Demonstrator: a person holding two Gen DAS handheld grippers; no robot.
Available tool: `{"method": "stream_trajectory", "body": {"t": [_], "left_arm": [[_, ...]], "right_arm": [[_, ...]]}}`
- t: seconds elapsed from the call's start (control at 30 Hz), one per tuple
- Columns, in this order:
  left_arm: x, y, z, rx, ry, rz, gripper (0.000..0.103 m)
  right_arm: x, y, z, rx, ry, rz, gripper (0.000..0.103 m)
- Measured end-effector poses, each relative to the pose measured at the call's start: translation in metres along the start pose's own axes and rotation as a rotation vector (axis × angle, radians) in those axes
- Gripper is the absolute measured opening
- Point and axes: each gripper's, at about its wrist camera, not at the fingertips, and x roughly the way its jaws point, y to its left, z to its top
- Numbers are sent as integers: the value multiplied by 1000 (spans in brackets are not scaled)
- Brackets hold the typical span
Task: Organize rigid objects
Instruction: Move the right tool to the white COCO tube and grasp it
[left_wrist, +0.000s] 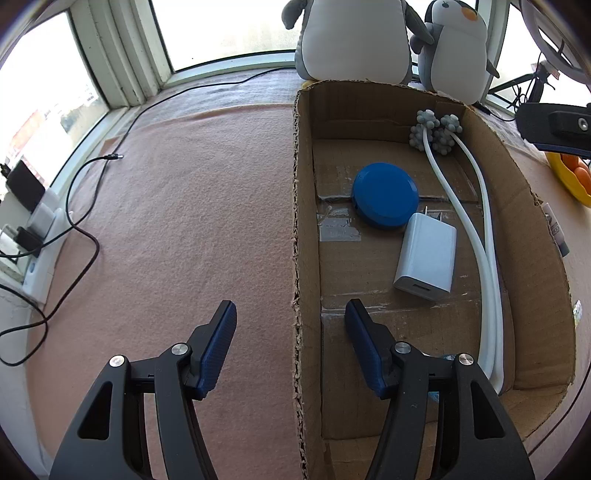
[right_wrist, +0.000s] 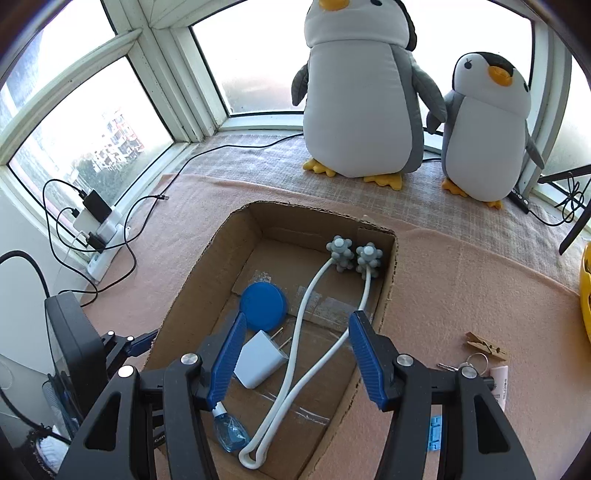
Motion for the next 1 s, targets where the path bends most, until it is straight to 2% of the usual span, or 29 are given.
{"method": "stream_trajectory", "body": {"t": [0.27, 0.43, 0.67, 1.0], "left_arm": [[0, 0, 0, -1, 0, 0, 61], [0, 0, 0, -3, 1, -2, 61], [1, 1, 0, -3, 1, -1, 61], [1, 1, -1, -6, 2, 2, 61]], "right_arm": [[-59, -51, -14, 92, -65, -47, 54], [-80, -94, -27, 137, -60, -107, 54], [-70, -151, -49, 192, 31, -156, 54], [-23, -179, -74, 178, 146, -184, 53]]}}
